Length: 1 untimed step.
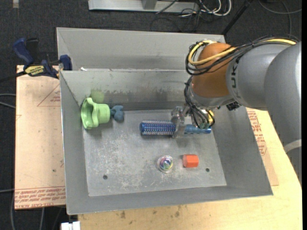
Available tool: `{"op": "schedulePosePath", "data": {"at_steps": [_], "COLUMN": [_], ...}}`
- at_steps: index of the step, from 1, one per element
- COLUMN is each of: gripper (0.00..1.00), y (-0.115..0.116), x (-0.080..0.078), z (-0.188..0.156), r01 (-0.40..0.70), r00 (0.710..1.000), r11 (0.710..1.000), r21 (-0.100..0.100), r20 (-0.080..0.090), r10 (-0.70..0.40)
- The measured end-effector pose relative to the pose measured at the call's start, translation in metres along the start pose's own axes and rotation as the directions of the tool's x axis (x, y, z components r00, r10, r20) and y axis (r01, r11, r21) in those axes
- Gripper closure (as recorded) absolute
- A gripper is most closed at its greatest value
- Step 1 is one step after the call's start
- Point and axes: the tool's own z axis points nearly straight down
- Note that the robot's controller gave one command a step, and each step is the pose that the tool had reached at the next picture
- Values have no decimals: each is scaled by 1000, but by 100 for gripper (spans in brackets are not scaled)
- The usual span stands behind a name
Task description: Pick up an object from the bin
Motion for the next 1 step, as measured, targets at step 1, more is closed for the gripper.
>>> {"op": "schedulePosePath", "data": {"at_steps": [1], "gripper": [100], "y": [-9], "x": [-5], "z": [-103], "r01": [4], "r00": [1000], "r11": [1000], "r21": [1], "r20": [6], "r10": [-4]}}
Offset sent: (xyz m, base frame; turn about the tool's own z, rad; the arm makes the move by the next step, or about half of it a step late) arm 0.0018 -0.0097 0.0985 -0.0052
